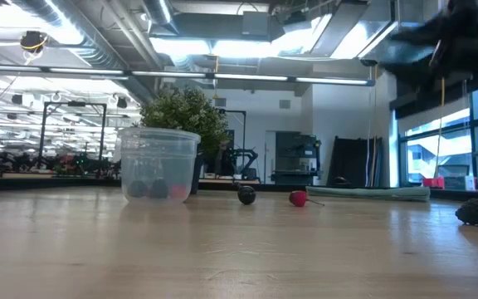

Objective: Pick and placing Produce into tupperware
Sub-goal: Put the red cherry into the transparent container

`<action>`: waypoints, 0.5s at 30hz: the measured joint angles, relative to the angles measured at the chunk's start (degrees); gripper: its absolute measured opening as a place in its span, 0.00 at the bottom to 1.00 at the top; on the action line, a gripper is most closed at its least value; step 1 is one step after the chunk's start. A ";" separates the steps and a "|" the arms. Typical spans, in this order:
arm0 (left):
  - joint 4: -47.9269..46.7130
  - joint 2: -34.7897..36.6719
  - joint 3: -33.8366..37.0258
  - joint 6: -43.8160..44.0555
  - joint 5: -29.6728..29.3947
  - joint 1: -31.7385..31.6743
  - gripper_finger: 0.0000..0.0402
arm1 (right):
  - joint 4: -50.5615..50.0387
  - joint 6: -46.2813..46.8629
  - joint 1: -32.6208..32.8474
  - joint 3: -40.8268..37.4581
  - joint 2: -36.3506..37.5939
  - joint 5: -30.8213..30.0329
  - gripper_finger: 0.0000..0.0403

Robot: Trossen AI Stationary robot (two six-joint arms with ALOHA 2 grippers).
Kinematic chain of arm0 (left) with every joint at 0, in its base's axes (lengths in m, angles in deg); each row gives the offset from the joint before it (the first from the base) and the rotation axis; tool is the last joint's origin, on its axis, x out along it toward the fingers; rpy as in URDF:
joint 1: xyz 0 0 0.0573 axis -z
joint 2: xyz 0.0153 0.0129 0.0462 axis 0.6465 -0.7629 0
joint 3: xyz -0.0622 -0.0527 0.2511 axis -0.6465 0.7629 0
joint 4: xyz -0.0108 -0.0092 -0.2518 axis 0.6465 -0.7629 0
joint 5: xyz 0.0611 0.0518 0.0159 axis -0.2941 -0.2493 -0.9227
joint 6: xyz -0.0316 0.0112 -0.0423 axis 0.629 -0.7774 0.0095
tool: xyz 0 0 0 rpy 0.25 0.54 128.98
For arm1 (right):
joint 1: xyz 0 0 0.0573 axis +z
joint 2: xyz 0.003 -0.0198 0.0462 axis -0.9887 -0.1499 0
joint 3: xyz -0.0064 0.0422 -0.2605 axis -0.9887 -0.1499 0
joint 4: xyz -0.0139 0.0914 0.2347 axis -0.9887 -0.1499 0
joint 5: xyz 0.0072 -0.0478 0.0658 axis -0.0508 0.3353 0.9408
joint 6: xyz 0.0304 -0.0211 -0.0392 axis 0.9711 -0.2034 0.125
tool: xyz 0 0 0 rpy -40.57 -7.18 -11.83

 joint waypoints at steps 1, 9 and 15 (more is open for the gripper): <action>-1.56 1.83 0.00 -0.77 -0.02 0.00 0.63 | -0.98 -0.19 0.00 1.87 -0.81 1.18 0.71; -18.92 12.41 0.86 -1.64 -7.43 0.02 0.63 | -14.67 -9.54 0.28 22.63 -19.81 5.47 0.71; -19.62 19.16 10.00 -1.09 -11.05 0.02 0.63 | -26.67 -17.40 3.47 38.34 -41.47 7.03 0.71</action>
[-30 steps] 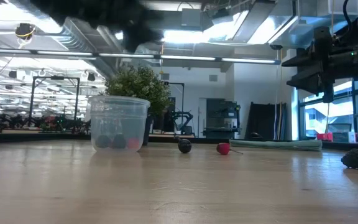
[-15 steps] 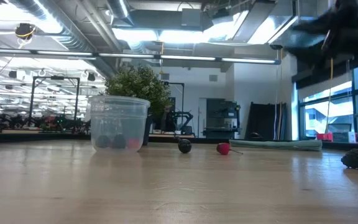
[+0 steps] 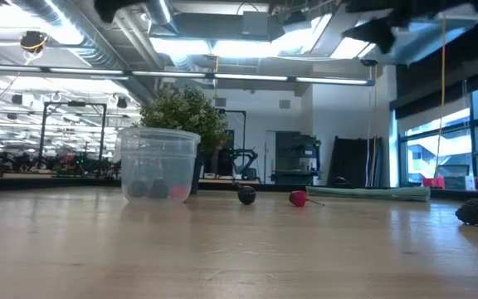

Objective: Pick and placing Produce into tupperware
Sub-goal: Put the red cherry into the transparent container

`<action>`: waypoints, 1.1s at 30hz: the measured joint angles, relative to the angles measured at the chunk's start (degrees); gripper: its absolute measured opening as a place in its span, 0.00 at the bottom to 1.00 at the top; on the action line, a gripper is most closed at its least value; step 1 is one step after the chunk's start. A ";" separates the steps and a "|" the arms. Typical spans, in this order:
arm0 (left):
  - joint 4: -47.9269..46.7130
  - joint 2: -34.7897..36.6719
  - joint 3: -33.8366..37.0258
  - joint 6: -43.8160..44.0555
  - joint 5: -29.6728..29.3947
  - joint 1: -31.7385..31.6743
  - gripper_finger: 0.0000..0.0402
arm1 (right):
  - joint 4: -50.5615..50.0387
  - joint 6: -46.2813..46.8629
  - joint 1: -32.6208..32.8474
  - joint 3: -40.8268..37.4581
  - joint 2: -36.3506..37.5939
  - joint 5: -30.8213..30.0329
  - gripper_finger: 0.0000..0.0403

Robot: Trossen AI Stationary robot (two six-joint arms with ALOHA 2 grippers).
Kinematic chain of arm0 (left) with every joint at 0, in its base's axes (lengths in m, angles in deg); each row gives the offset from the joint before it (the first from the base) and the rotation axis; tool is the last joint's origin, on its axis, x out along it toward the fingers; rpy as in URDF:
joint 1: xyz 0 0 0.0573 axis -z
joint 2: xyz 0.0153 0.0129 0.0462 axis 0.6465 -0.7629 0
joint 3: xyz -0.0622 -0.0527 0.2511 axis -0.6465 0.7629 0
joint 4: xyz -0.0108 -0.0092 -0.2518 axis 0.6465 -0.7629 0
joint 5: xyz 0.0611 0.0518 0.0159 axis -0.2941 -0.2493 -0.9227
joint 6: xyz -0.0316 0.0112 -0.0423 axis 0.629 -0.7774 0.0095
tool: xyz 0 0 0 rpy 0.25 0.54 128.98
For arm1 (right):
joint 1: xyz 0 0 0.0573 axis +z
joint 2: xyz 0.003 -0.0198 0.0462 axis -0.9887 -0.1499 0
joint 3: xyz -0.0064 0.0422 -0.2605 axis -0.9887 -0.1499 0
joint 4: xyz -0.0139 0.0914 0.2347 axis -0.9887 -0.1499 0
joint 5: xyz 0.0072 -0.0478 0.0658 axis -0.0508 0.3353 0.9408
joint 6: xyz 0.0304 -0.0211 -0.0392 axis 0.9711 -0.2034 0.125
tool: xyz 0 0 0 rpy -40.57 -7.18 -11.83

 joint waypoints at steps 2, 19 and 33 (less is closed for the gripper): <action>0.75 2.88 4.10 1.26 -0.91 0.00 0.64 | -5.02 -3.76 1.73 3.93 -6.29 1.29 0.71; 8.23 20.37 27.25 4.79 -3.50 0.00 0.64 | -5.74 -10.49 12.78 9.85 -38.67 -6.17 0.71; 8.21 20.29 28.05 5.99 -4.27 -0.02 0.63 | 0.26 -9.26 16.98 9.85 -52.06 -6.13 0.71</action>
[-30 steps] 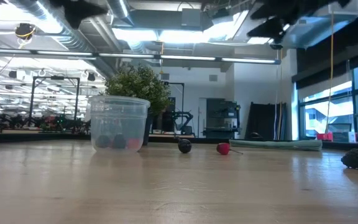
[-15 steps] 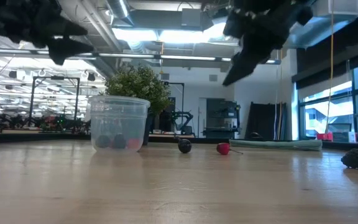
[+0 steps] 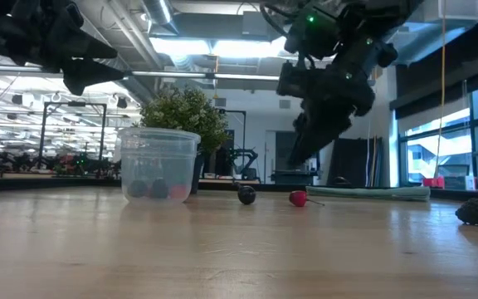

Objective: Pick and placing Produce into tupperware
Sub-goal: Put the red cherry into the transparent container

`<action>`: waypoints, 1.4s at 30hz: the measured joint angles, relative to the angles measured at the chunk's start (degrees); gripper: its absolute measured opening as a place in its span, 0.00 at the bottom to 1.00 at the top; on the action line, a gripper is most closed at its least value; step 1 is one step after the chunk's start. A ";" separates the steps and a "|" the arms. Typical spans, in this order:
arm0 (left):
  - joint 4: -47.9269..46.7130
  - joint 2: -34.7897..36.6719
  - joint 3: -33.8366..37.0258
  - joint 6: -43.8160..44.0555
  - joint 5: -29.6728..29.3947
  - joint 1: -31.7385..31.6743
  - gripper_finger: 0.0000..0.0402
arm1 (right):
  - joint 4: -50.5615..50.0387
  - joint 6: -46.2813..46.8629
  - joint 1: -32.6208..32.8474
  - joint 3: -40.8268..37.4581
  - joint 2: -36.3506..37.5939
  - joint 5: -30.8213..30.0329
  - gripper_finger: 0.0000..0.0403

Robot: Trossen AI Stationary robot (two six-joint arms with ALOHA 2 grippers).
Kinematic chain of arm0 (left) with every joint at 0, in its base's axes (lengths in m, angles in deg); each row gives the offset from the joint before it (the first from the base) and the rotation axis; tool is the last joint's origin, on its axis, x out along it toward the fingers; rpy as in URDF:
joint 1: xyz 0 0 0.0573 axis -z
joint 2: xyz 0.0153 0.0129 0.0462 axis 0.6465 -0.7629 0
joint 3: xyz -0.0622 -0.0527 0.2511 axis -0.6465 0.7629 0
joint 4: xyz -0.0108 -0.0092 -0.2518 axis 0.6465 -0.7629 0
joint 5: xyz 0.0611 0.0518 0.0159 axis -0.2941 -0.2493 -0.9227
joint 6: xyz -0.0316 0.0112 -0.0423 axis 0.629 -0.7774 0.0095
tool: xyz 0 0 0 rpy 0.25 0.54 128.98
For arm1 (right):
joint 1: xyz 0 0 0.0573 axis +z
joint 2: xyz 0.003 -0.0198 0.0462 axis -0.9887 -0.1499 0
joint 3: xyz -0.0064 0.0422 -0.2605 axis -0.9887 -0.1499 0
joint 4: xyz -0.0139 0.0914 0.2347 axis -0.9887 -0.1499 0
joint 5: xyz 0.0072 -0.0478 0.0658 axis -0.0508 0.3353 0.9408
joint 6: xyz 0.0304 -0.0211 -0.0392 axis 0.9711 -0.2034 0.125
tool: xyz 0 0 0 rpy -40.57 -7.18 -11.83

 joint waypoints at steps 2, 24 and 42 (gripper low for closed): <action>0.00 0.00 0.00 0.00 0.00 0.01 0.63 | 0.57 -1.84 1.03 0.00 -1.14 0.08 0.71; -0.13 0.00 0.00 -0.02 0.00 0.00 0.64 | 2.12 -1.55 2.83 -0.02 -6.94 -2.02 0.66; -1.23 0.00 0.00 0.00 0.02 0.02 0.63 | 2.12 -1.96 1.56 -0.02 -6.94 -2.06 0.38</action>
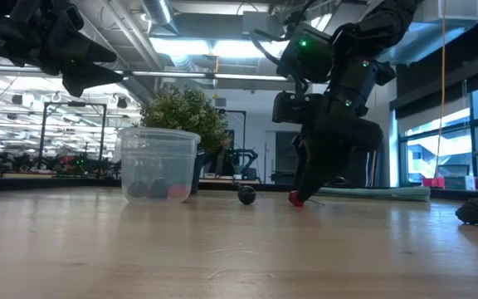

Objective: Pick and placing Produce into tupperware
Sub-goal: Put the red cherry into the transparent container

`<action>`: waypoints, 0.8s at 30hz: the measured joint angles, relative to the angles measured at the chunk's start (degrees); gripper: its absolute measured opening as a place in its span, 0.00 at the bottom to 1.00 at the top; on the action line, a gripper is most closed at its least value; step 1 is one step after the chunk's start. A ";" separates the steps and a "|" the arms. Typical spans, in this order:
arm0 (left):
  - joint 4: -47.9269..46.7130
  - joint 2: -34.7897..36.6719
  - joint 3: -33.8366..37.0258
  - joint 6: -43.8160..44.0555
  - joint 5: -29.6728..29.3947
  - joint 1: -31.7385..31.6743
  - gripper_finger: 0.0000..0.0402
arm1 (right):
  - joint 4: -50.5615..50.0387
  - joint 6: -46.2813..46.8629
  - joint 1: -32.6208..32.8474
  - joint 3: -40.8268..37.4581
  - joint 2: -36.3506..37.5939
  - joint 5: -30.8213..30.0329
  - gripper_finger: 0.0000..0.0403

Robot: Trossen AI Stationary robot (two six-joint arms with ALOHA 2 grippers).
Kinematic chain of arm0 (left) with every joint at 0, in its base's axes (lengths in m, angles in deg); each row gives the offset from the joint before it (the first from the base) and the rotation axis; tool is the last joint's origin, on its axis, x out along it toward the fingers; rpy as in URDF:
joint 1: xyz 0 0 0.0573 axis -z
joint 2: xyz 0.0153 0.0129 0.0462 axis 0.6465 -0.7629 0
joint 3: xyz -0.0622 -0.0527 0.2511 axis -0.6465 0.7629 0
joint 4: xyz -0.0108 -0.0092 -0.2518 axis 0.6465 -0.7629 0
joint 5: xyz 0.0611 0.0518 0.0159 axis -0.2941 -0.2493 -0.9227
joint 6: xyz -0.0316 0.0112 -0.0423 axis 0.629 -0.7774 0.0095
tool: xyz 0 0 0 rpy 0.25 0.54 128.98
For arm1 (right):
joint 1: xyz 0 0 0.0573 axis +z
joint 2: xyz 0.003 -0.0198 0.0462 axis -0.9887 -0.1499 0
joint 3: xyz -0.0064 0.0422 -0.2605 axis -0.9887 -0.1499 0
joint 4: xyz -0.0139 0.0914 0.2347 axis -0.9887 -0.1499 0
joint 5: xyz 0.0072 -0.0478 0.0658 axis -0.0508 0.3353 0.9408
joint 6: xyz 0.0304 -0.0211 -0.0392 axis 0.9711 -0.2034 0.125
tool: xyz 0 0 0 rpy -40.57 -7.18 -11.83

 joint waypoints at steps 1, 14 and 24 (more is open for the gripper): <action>0.01 0.00 0.00 0.00 0.00 -0.01 0.64 | -0.02 0.00 0.00 0.00 0.00 0.00 0.38; 0.09 0.00 0.00 0.07 0.00 -0.02 0.63 | 2.06 0.07 0.04 0.13 -3.22 0.02 0.38; 0.09 0.00 0.00 1.25 0.12 -0.02 0.62 | 1.90 0.48 0.17 0.51 -3.32 0.00 0.38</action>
